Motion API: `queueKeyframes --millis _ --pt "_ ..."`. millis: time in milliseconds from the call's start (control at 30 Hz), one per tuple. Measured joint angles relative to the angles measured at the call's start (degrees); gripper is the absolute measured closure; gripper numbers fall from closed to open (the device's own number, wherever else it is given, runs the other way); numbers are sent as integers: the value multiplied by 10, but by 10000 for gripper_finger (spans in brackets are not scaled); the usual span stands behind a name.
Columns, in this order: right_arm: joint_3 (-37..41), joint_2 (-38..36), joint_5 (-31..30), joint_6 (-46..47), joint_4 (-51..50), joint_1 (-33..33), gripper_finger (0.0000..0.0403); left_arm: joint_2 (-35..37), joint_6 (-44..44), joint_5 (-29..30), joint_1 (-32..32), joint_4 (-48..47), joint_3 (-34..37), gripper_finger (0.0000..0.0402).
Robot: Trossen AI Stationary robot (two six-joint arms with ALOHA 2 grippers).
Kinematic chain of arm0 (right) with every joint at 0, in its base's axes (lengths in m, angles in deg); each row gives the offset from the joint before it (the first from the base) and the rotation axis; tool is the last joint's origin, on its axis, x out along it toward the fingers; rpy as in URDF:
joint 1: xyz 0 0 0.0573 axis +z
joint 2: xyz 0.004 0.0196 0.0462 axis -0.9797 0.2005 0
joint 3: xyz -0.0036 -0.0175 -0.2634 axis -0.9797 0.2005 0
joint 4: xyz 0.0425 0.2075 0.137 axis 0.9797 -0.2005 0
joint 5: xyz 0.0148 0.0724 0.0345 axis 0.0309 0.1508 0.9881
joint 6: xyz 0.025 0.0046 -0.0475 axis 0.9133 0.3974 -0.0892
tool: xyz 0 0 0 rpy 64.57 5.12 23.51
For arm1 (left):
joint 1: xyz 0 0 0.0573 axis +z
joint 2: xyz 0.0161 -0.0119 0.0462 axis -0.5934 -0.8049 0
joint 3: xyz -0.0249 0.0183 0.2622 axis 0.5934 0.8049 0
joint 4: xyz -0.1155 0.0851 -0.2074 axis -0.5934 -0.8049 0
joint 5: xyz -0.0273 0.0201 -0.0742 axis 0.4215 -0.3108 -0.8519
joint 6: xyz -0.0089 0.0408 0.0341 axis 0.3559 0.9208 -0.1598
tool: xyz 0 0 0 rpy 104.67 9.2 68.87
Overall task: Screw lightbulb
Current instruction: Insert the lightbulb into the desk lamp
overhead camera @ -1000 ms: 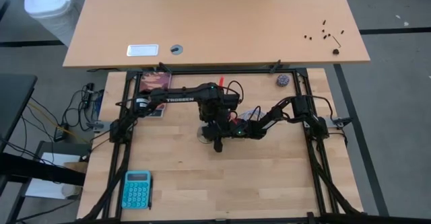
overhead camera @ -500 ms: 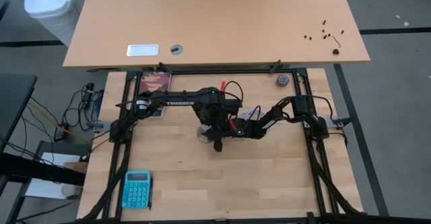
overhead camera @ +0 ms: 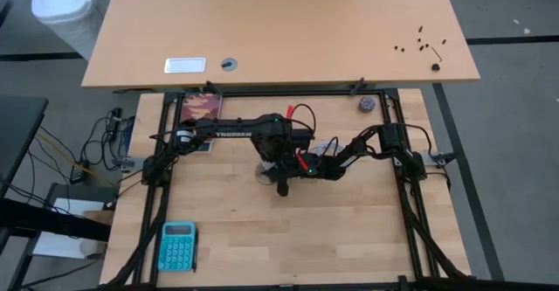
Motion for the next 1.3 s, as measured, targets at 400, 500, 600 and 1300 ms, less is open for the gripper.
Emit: queueKeyframes --millis 400,500,600,1300 --pt "0 0 3 0 0 0 217 0 165 -23 0 -20 0 37" --pt "0 0 3 2 0 0 217 0 193 3 0 -41 0 16" --pt "0 0 3 2 0 0 217 0 208 11 0 -51 0 4" --pt "0 0 3 14 1 0 217 58 190 29 -6 -32 0 4"
